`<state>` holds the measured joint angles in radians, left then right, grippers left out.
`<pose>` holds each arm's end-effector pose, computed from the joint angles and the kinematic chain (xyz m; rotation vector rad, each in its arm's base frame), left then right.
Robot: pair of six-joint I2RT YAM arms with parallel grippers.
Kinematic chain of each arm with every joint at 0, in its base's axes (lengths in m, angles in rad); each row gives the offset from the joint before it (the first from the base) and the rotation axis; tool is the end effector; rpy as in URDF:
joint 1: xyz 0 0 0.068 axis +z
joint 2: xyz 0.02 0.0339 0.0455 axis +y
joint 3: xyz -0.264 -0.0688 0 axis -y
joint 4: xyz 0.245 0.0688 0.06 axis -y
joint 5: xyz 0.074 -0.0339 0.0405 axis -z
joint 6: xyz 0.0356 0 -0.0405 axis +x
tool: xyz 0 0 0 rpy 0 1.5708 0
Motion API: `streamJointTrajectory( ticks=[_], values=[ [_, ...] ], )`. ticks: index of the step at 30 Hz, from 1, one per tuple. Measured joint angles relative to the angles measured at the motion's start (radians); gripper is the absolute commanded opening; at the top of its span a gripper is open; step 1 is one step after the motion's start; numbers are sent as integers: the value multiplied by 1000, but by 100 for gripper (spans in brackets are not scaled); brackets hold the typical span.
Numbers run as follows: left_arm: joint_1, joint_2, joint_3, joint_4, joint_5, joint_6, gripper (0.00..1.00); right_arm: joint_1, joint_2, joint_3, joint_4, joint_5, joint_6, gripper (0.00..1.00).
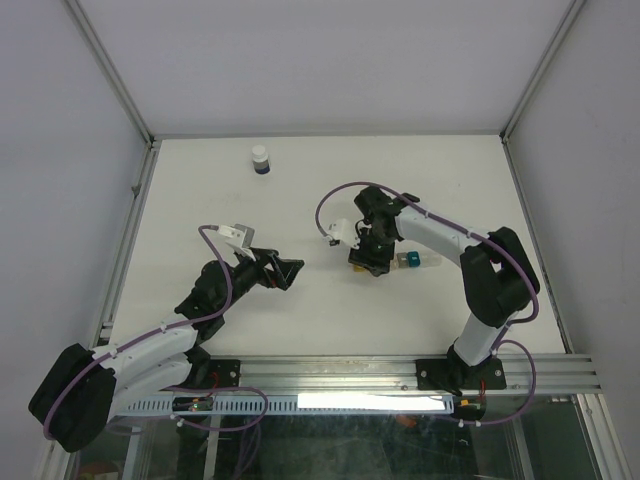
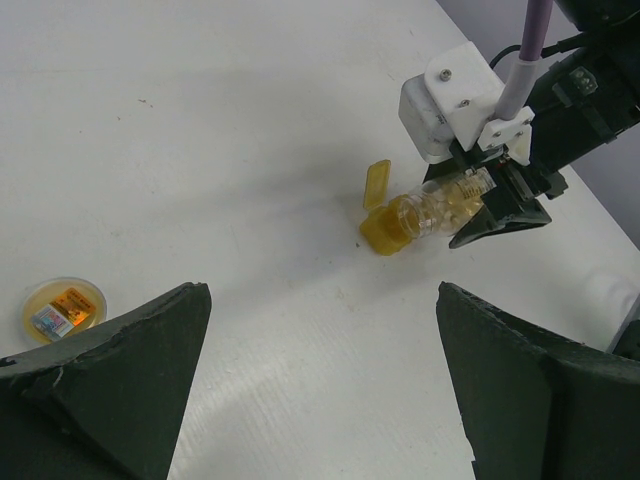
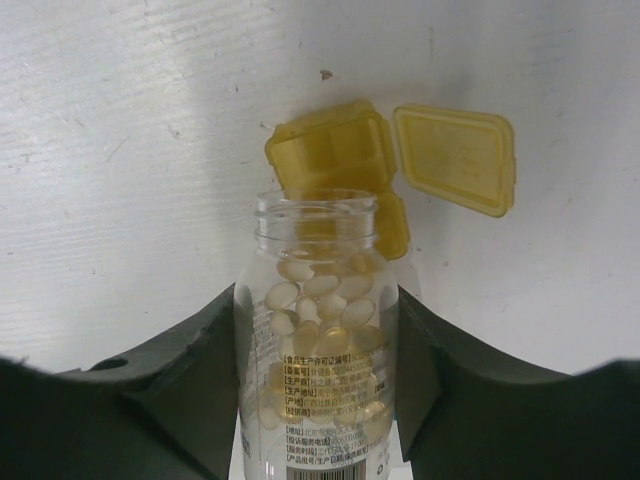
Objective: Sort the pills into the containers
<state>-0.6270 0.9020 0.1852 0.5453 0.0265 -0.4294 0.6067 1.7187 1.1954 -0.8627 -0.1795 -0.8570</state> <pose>0.1520 -0.1113 0.1862 0.1986 1.7992 -0.7885 0.2602 0.1883 0.1970 -1.9746 2.1617 0.2275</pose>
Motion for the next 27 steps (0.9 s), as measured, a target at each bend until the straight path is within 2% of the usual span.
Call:
streamJointTrajectory(
  ticks=[27],
  values=[
    [0, -13, -5, 0, 0, -1, 99, 7, 13, 19, -15, 8, 3, 0]
  ],
)
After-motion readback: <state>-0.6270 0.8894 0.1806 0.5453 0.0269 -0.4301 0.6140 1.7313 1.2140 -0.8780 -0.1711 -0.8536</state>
